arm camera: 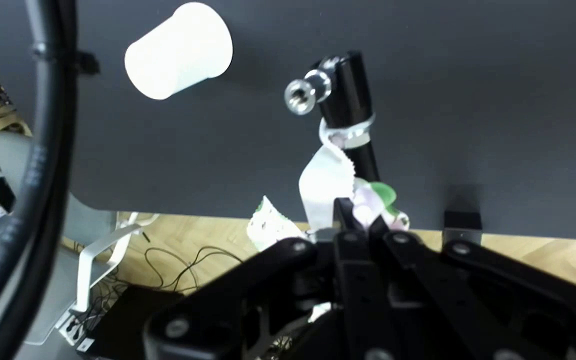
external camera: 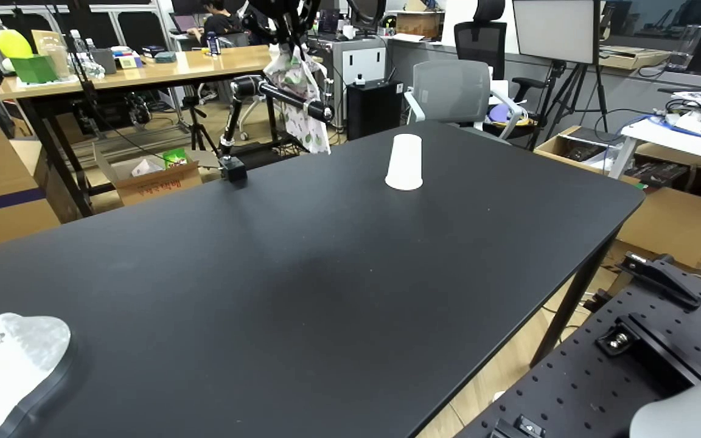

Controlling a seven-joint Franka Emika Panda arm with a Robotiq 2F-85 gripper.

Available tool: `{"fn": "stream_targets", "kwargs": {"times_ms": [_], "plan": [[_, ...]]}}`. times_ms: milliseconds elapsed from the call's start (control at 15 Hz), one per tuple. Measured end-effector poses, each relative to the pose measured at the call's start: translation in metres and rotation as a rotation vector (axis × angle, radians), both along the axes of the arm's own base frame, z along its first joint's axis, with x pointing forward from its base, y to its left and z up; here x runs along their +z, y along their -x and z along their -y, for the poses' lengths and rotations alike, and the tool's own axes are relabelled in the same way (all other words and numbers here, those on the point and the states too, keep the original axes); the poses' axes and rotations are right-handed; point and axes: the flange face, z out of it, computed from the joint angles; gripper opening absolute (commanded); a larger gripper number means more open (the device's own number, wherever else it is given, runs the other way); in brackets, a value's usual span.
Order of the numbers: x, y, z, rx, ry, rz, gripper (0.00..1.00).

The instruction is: Put the towel on the black thing on top of the table

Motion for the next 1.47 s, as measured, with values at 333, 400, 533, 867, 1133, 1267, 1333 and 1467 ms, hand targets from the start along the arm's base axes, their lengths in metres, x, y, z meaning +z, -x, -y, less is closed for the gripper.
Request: {"fn": "stream_targets", "kwargs": {"times_ms": [333, 400, 533, 867, 1133, 1267, 1333, 1467], "plan": [[-0.002, 0.015, -0.018, -0.021, -0.023, -0.08, 0.01], [0.001, 0.016, -0.019, -0.022, -0.021, -0.082, 0.01], [0.008, 0.019, -0.02, -0.024, -0.018, -0.081, 0.01], [0.034, 0.027, -0.018, -0.032, -0.019, -0.052, 0.01], [0.055, 0.03, 0.0, -0.064, -0.027, -0.018, 0.01], [0.06, 0.031, 0.014, -0.092, -0.035, -0.013, 0.01], [0.06, 0.031, 0.021, -0.108, -0.042, -0.015, 0.01], [0.056, 0.033, 0.035, -0.138, -0.056, -0.028, 0.01]]}}
